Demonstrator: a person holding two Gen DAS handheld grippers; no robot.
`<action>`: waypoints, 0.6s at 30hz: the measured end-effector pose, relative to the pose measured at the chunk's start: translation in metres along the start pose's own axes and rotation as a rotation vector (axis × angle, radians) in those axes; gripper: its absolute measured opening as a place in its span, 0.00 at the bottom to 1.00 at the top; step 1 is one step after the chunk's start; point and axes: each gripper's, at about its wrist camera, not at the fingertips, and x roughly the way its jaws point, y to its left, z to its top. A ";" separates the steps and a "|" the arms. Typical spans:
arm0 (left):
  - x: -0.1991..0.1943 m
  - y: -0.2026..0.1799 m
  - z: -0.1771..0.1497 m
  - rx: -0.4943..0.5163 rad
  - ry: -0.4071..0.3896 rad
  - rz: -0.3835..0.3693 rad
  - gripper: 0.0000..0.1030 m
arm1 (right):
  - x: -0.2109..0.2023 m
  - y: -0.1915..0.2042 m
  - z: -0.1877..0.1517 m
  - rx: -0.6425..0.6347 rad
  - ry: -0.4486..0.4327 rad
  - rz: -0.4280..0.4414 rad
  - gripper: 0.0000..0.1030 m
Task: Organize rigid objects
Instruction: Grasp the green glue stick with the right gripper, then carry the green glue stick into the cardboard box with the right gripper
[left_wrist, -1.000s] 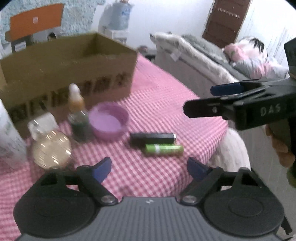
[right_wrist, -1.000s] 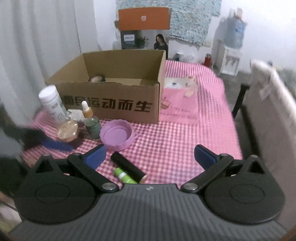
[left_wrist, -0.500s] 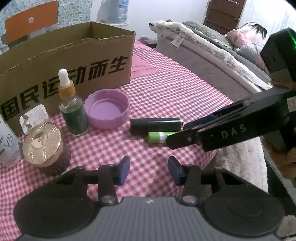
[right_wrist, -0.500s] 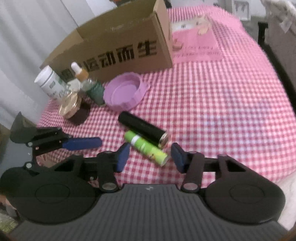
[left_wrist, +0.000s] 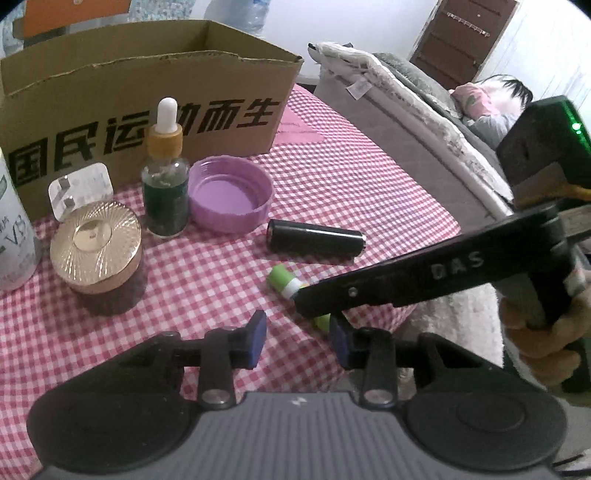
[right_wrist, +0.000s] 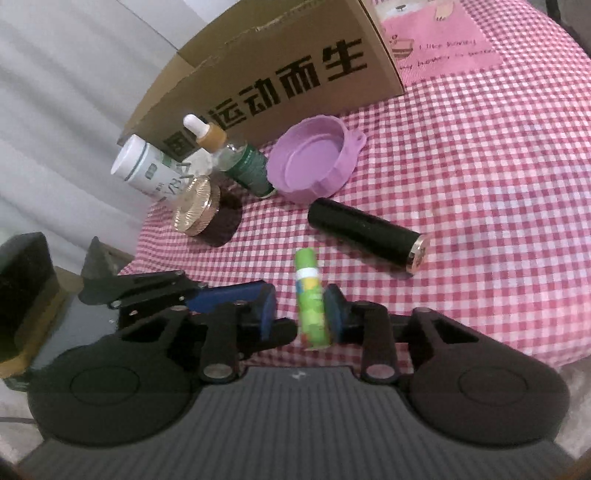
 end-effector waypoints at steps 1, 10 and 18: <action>0.000 0.001 0.000 -0.002 0.000 -0.010 0.35 | 0.002 0.001 0.000 -0.001 0.003 -0.001 0.19; 0.004 0.006 0.003 -0.018 0.011 -0.023 0.29 | 0.016 0.009 0.006 0.007 0.033 0.025 0.13; 0.004 0.012 0.002 -0.018 -0.018 -0.005 0.28 | 0.022 0.016 0.014 -0.016 0.034 0.025 0.13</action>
